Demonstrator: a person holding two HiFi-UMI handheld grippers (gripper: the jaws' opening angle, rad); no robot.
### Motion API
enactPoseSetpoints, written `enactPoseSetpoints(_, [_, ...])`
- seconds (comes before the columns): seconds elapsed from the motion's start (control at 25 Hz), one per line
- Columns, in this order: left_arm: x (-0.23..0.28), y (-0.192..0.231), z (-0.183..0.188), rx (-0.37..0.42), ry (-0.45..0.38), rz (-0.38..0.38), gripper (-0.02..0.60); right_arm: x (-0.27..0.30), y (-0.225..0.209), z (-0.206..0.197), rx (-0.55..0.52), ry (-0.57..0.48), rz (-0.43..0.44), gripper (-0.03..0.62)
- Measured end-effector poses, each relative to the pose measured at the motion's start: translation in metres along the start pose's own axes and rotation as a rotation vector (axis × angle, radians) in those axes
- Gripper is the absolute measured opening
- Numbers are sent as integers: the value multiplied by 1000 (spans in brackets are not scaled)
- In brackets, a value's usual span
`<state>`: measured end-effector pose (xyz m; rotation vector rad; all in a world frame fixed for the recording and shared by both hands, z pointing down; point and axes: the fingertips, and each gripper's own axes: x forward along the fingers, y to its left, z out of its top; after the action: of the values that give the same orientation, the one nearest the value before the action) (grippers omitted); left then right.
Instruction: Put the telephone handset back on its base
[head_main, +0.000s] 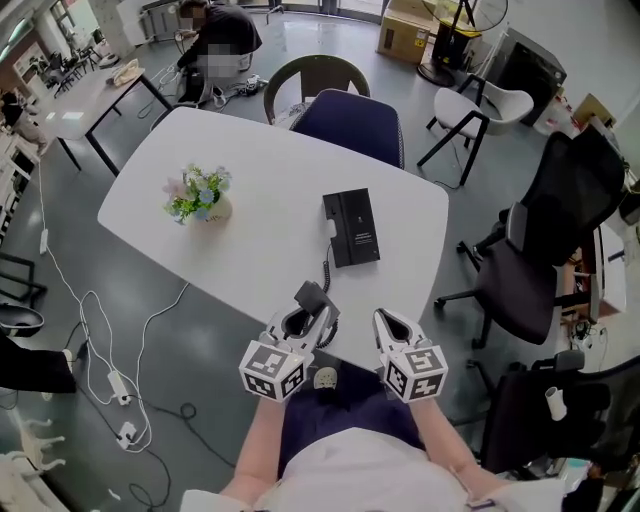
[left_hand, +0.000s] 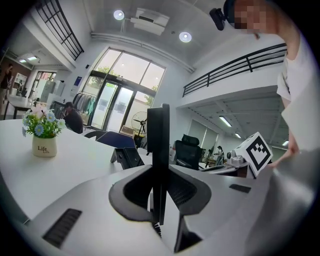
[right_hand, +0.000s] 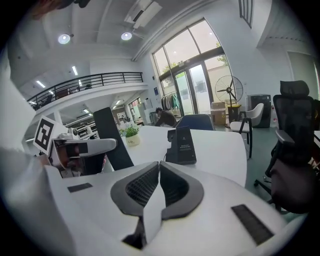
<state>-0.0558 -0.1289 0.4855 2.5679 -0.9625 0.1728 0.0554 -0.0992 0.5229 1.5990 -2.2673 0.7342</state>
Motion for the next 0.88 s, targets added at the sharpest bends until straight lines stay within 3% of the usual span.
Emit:
enactPoseSetpoints(0.48, [71,23,11,-4,71,-30,83,27,-37,10,47,61,35,35])
enactPoseSetpoints(0.88, [111,49,11,-21,132,-86,83,42,-42,10,48,108,102,35])
